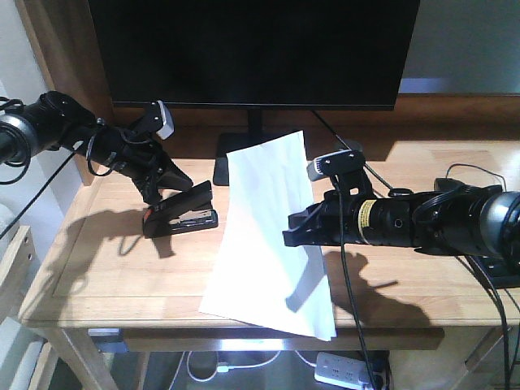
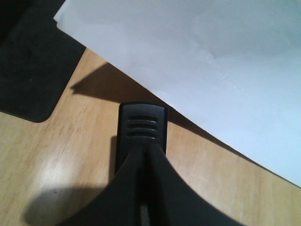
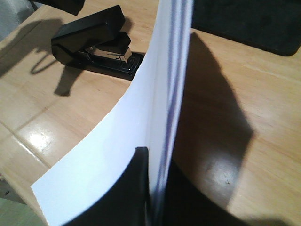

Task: Grab stapler and paper to desk for stapling
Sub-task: 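Lower the paper flat beside the stapler and release with the right gripper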

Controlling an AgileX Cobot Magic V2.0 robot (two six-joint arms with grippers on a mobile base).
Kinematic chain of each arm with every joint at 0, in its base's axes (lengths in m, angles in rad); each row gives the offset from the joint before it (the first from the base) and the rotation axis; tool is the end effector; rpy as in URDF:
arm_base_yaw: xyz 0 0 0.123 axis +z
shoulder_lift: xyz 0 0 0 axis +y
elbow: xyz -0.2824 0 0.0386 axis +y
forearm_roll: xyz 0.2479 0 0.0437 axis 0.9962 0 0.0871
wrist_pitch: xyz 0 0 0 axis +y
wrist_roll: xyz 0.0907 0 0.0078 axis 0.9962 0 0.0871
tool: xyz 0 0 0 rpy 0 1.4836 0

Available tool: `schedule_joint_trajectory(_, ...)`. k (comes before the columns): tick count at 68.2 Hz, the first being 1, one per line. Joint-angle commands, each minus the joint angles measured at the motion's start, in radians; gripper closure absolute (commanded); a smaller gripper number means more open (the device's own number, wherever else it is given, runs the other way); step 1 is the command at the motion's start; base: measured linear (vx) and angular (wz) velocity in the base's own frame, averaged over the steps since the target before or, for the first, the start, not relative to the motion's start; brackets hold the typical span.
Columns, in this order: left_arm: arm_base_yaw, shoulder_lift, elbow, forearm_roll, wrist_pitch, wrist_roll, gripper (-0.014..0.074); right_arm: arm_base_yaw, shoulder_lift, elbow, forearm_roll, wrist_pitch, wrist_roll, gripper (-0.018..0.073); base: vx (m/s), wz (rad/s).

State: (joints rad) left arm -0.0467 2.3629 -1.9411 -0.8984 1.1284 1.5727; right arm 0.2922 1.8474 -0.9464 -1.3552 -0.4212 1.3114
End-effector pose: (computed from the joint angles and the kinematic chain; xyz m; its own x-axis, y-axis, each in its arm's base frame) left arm 0.4885 -0.0873 0.1711 -0.2257 0.6347 -0.7390 0.9562 0.2894 -0.0435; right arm 0.3394 0.1399 0.1619 -0.6168 -0.2084 -0.7590 -0.5670 0.7865 0.2448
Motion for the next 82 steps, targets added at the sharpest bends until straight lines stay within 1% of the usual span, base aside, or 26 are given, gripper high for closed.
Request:
schedule_joint_trajectory(1, -0.003, -0.07, -0.026, -0.061, 0.012, 0.0, 0.0603, -0.001, -0.029, -0.028, 0.044, -0.057, -0.032, 0.0562, 0.0, 0.0)
schedule_joint_trajectory(17, -0.003, -0.07, -0.026, -0.061, 0.012, 0.0, 0.0603, -0.001, 0.002, -0.028, 0.071, -0.138, -0.104, 0.0562, 0.0, 0.0)
schedule_joint_trajectory(23, -0.003, -0.07, -0.026, -0.061, 0.012, 0.0, 0.0603, -0.001, 0.012, -0.028, 0.081, -0.165, -0.115, 0.0562, 0.0, 0.0)
schedule_joint_trajectory(40, -0.003, -0.07, -0.026, -0.061, 0.012, 0.0, 0.0603, -0.001, 0.042, -0.028, 0.143, -0.178, -0.169, 0.0562, 0.0, 0.0)
schedule_joint_trajectory(47, -0.003, -0.07, -0.026, -0.061, 0.012, 0.0, 0.0603, -0.001, 0.057, -0.032, 0.155, -0.183, -0.192, 0.0562, 0.0, 0.0)
schedule_joint_trajectory(61, -0.003, -0.07, -0.026, -0.061, 0.012, 0.0, 0.0603, -0.001, 0.094, -0.08, 0.165, -0.206, -0.184, 0.0562, 0.0, 0.0)
schedule_joint_trajectory(82, -0.003, -0.07, -0.026, -0.061, 0.012, 0.0, 0.0603, -0.001, 0.164, -0.15, 0.165, -0.198, -0.167, 0.0562, 0.0, 0.0)
